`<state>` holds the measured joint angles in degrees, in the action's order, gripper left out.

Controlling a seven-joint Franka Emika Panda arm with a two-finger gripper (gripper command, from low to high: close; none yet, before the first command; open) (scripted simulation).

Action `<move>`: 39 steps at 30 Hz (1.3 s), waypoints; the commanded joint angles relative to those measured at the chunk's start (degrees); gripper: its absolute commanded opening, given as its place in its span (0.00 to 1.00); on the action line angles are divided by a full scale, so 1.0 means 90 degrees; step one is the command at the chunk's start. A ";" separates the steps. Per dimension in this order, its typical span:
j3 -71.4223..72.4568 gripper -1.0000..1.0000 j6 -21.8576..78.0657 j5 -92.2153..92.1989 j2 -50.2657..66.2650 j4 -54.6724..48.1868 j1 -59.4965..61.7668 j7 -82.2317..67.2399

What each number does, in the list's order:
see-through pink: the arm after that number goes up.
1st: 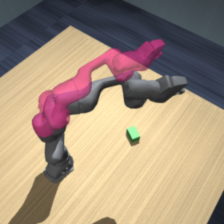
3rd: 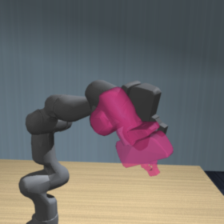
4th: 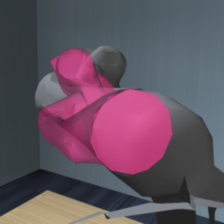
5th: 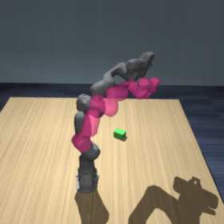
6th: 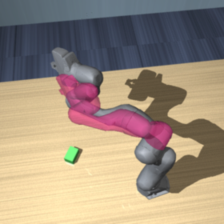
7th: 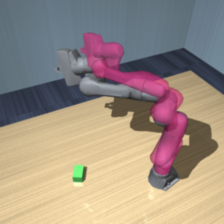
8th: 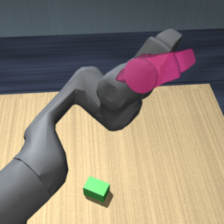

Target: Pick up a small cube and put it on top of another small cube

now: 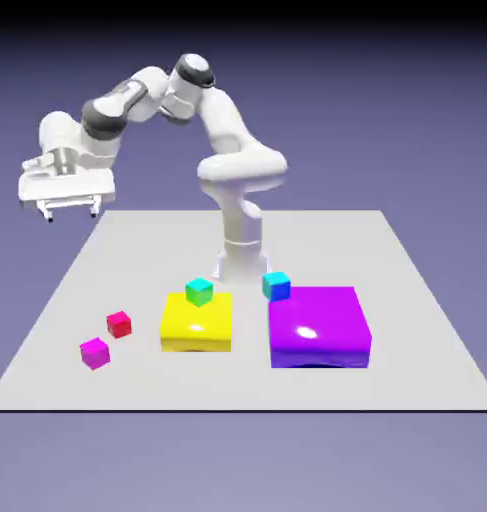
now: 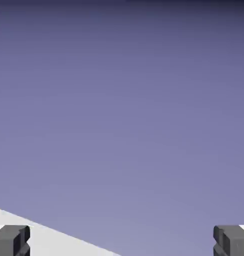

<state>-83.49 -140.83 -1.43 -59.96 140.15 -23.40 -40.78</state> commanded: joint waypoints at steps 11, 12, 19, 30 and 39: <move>-0.2538 0.50 0.1009 -0.0043 -0.0830 -0.0634 -0.0691 -0.2531; -0.2769 0.50 0.1101 -0.0047 -0.0906 -0.0692 -0.0753 -0.2761; -0.4383 0.50 0.1742 -0.0075 -0.1433 -0.1095 -0.1192 -0.4370; -0.4412 0.00 0.1727 -0.0073 -0.1453 -0.1096 -0.1214 -0.4394; -0.2627 0.00 0.2958 0.0207 -0.0649 0.0957 -0.2996 -0.3738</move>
<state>-107.13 -114.15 0.52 -65.80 148.75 -50.37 -74.39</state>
